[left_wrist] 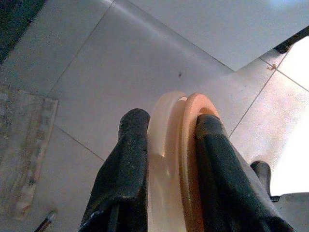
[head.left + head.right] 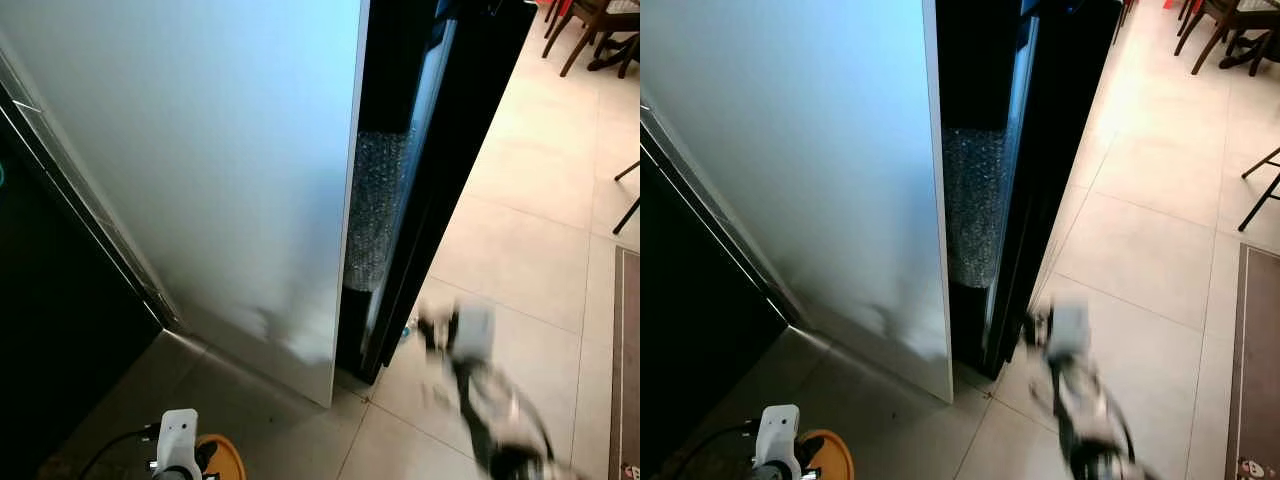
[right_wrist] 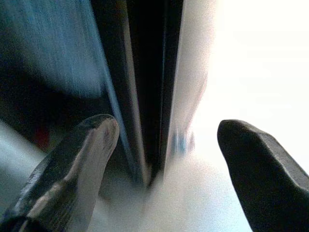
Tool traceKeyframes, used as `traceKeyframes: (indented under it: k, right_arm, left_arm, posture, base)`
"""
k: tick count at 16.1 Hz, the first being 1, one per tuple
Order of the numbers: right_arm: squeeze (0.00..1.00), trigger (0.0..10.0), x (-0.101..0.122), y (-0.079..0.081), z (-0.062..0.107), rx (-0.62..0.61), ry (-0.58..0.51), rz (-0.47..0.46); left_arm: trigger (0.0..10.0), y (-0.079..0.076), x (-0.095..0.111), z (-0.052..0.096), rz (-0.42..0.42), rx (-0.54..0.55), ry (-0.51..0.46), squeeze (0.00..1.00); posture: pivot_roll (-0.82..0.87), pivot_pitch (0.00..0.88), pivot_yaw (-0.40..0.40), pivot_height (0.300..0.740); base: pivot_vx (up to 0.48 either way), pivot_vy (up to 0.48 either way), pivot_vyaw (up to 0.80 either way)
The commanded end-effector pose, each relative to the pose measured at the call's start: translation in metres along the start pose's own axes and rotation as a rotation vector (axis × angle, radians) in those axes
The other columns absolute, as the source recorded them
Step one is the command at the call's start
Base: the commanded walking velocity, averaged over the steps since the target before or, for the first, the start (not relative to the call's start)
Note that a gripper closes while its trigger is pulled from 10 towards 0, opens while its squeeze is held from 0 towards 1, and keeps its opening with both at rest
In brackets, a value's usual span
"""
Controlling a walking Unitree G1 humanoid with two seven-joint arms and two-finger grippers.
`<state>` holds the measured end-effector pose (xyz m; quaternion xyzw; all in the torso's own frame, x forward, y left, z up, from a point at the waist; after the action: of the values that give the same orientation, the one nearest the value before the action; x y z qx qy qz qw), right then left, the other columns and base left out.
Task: Restocking fridge
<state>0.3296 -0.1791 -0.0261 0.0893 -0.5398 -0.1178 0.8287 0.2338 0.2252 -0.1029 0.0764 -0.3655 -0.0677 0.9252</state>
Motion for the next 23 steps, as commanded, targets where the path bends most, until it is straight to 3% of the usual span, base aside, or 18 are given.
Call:
traceKeyframes:
  k: [1,2,4,9,19,23]
  right_arm:
    - [0.00,10.0,-0.031,-0.004,0.009,-0.013,0.120,0.013]
    - [0.00,10.0,-0.040,-0.008,0.012,-0.022,0.152,0.023]
    - [0.00,10.0,-0.090,-0.034,0.041,-0.125,0.345,0.046]
    - [0.00,10.0,-0.123,-0.045,0.065,-0.177,0.449,0.031]
    - [0.00,10.0,-0.125,-0.042,0.064,-0.192,0.463,0.025]
    - [0.00,10.0,-0.125,-0.041,0.063,-0.195,0.459,0.019]
  left_arm:
    - [10.0,-0.008,-0.030,0.006,0.018,-0.022,0.098,0.00]
    - [10.0,-0.008,-0.031,0.007,0.022,-0.021,0.099,0.00]
    - [10.0,-0.009,-0.034,0.008,0.030,-0.020,0.106,0.00]
    - [10.0,-0.011,-0.037,0.009,0.024,-0.032,0.109,0.00]
    - [10.0,-0.013,-0.035,0.008,0.027,-0.041,0.101,0.00]
    - [10.0,-0.013,-0.034,0.008,0.020,-0.042,0.100,0.00]
  posture:
    - [-0.08,0.097,-0.018,0.740]
    - [-0.08,0.097,-0.018,0.740]
    - [-0.06,0.092,-0.020,0.740]
    - [-0.07,0.083,-0.015,0.740]
    - [-0.06,0.085,-0.018,0.740]
    - [-0.06,0.091,-0.015,0.740]
  base:
    - [0.000,0.000,0.00]
    - [0.000,0.000,0.00]
    - [0.000,0.000,0.00]
    - [0.000,0.000,0.00]
    - [0.269,0.000,0.00]
    - [0.000,0.000,-0.37]
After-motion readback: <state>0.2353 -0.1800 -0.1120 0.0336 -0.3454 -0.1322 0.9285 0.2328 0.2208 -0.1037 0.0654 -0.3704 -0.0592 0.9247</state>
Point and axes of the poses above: a point about 5 cm out from each wrist's last joint towards the gripper, its own z axis pointing back from the gripper into the wrist, its own x axis along the axis of the wrist's last joint, y = z × x, the point moved 5 cm from there along -z, pointing out of the wrist towards the gripper, and after that the axes turned 14 degrees about -z, right-handed, at the moved point
